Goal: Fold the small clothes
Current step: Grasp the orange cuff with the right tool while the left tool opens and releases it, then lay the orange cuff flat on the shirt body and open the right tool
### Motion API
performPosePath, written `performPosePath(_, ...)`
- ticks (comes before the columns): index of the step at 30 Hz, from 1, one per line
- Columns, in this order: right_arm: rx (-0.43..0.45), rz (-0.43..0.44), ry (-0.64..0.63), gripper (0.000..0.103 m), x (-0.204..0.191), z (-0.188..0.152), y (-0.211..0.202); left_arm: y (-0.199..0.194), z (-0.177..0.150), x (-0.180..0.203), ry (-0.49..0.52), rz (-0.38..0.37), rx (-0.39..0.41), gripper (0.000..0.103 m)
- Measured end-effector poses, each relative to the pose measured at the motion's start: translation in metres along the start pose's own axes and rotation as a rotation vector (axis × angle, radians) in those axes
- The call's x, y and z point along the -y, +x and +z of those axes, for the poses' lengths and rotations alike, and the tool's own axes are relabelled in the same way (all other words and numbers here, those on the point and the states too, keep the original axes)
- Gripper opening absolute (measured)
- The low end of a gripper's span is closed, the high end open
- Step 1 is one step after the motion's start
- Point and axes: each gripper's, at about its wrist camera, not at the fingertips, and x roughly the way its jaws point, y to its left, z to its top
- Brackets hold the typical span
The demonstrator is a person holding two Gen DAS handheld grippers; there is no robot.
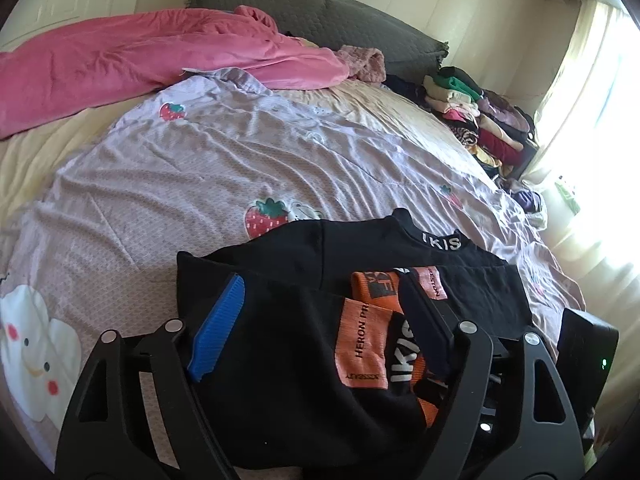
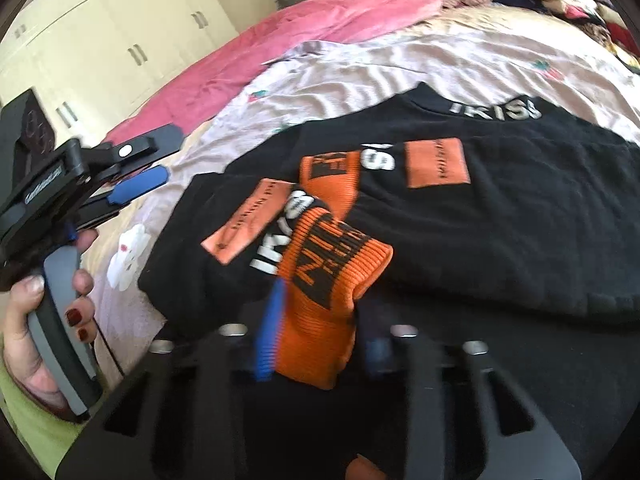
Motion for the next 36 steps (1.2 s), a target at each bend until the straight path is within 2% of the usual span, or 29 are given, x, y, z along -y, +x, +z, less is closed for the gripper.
performPosePath(1,0.01,-0.003,-0.016,0.016,-0.003,0.0,-0.001,0.0,0.0,0.0,-0.002,0.001,0.002,0.072)
performPosePath(4,0.067,-0.025,-0.061,0.012,-0.011,0.003,-0.013,-0.002,0.001,-0.003,-0.005,-0.005,0.007,0.072)
performPosePath(7,0.131,-0.067,-0.103,0.011,-0.017,0.01,-0.031,-0.005,0.003,-0.01,-0.013,0.004,0.016,0.073)
performPosePath(12,0.236,-0.188,-0.157,0.011,-0.014,0.025,-0.068,-0.009,0.007,-0.025,-0.051,0.015,0.032,0.073)
performPosePath(23,0.278,-0.415,-0.171,0.01,0.039,0.049,-0.113,-0.012,0.008,-0.028,-0.063,0.009,0.042,0.073)
performPosePath(29,0.293,-0.435,-0.084,0.01,0.07,0.04,-0.12,-0.006,0.005,-0.018,-0.046,0.006,0.035,0.073)
performPosePath(36,0.312,-0.479,-0.083,0.01,0.077,0.036,-0.123,0.014,-0.006,0.011,0.027,-0.01,-0.011,0.073)
